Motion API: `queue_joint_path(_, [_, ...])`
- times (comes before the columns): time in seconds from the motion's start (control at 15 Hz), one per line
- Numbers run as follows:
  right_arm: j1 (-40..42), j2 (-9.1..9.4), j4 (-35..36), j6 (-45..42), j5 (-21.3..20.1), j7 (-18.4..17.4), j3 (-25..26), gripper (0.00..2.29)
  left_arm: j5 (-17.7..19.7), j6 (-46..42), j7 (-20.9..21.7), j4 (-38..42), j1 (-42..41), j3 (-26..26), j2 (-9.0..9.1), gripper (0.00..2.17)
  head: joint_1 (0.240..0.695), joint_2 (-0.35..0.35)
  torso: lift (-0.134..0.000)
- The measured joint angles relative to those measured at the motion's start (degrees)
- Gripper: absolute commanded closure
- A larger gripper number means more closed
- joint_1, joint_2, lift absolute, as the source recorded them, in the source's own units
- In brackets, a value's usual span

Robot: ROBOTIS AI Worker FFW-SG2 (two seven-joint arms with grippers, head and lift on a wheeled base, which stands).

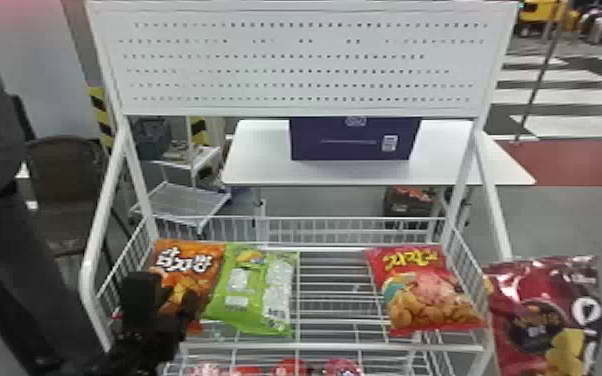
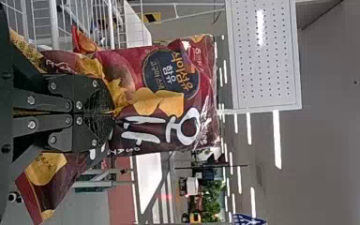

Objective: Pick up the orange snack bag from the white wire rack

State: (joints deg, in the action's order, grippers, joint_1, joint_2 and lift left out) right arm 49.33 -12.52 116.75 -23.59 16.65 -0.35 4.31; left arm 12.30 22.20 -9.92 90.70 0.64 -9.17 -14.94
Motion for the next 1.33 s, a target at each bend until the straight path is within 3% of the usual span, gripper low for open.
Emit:
queue_joint_path(0.33, [-0.52, -0.34, -0.46, 0.0, 0.26, 0.0, -0.25, 2.1, 0.38, -3.74, -3.92, 5.43, -4.08, 0.09, 0.0, 2.14, 0.499, 0.0, 0.0])
queue_joint_path(0.73, [-0.6, -0.8, -0.58, -0.1, 0.53, -0.04, -0.18, 2.1, 0.44, -12.46, -8.32, 21.29, -16.64, 1.5, -0.6, 2.14, 0.499, 0.0, 0.0])
queue_joint_path(1.0, [-1.01, -0.87, -0.86, -0.08, 0.64, -0.03, -0.4, 2.1, 1.64, -21.87, -7.73, 29.84, -30.52, 4.31, -0.68, 2.14, 0.499, 0.0, 0.0])
queue_joint_path(1.33, [-1.83, -0.72, -1.56, 0.0, 0.64, -0.03, -1.02, 2.1, 4.82, -32.09, -5.3, 32.8, -43.06, 6.01, -0.94, 2.14, 0.499, 0.0, 0.0])
